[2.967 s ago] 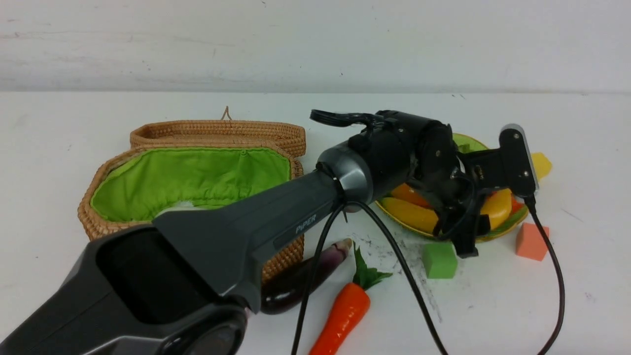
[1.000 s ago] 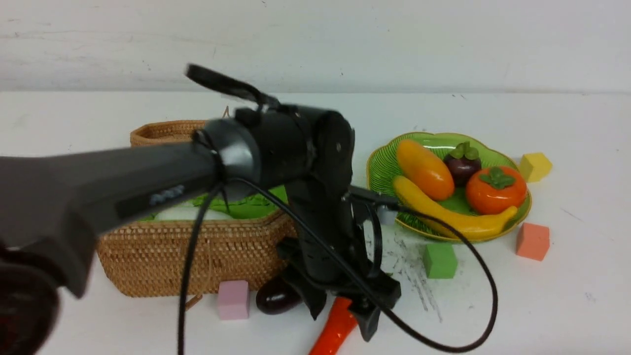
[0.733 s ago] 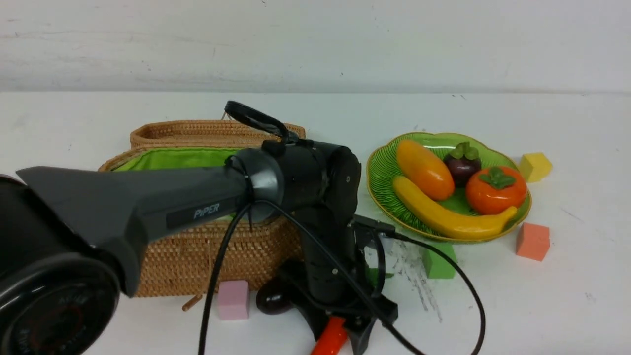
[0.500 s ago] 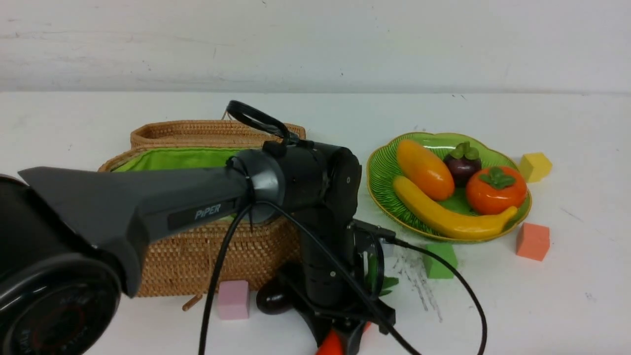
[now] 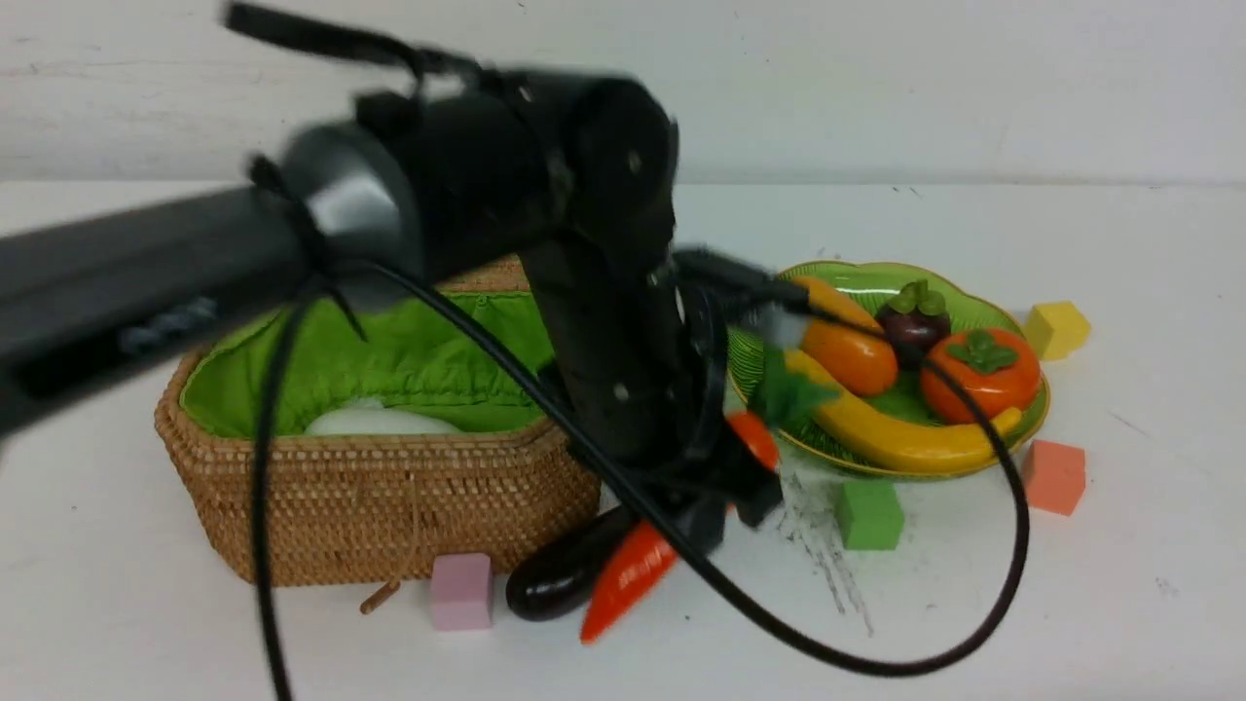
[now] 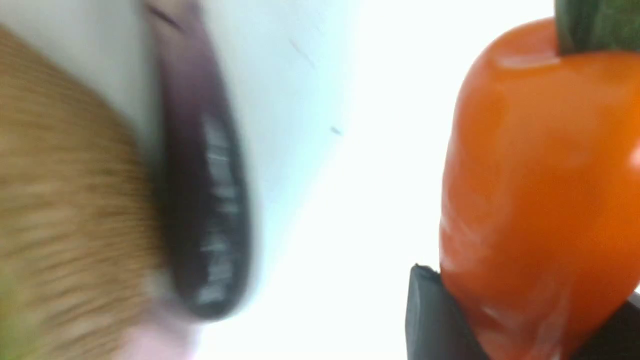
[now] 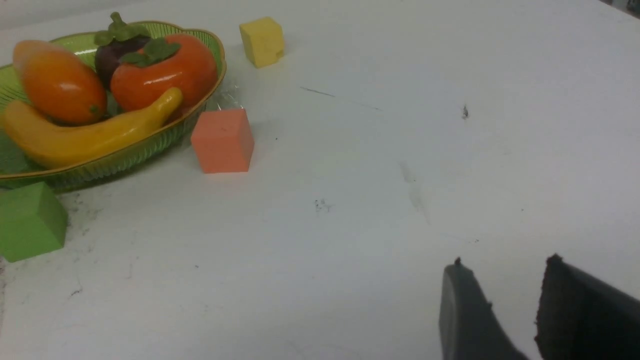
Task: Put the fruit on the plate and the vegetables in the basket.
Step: Use the left arm to grab a carrot and put it into the left basket
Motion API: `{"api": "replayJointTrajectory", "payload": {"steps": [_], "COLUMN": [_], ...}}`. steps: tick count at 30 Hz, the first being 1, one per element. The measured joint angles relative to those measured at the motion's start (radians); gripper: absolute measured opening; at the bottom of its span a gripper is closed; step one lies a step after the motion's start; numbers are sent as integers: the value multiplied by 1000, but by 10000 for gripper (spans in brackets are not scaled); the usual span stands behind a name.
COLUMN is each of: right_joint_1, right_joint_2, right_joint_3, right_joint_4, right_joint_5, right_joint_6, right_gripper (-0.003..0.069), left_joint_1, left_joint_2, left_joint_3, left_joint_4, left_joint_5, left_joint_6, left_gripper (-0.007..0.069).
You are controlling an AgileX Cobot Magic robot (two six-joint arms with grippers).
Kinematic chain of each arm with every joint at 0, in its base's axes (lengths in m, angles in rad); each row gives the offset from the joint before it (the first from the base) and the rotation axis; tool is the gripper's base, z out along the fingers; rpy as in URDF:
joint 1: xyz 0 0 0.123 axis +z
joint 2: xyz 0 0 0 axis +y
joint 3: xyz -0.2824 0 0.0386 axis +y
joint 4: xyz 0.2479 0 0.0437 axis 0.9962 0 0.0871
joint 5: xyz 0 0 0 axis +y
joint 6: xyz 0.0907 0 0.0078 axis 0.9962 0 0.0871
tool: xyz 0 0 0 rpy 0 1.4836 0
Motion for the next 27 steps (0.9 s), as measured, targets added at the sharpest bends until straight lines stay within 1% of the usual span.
{"api": "replayJointTrajectory", "payload": {"steps": [2,5,7,9,12,14,17,21,22,24,25,27], "right_joint_1": [0,0,0,0,0,0,0,0,0,0,0,0], "right_joint_2": [0,0,0,0,0,0,0,0,0,0,0,0], "right_joint_3": [0,0,0,0,0,0,0,0,0,0,0,0], "right_joint_4": [-1,-2,-2,-2,-2,-2,-2,-2,-2,-2,-2,-2], "right_joint_5": [0,0,0,0,0,0,0,0,0,0,0,0], "right_joint_6": [0,0,0,0,0,0,0,0,0,0,0,0], "right_gripper": [238,238,238,238,238,238,238,238,238,238,238,238], "left_joint_1": [0,22,67,130,224,268,296,301,301,301,301,301], "left_joint_2": [-41,-95,-110,-102,-57,-16,28,82,84,99,101,101], "left_joint_3": [-13,-19,-22,-22,-22,-22,-22,-22,-22,-22,-22,-22], "left_joint_4": [89,283,386,436,458,466,477,479,479,477,477,477], "left_joint_5": [3,11,15,10,-17,-46,-93,-143,-143,-155,-156,-154], "left_joint_6": [9,15,16,16,16,24,61,148,148,177,182,185], "left_gripper": [302,302,302,302,302,302,302,302,302,323,356,448]}}
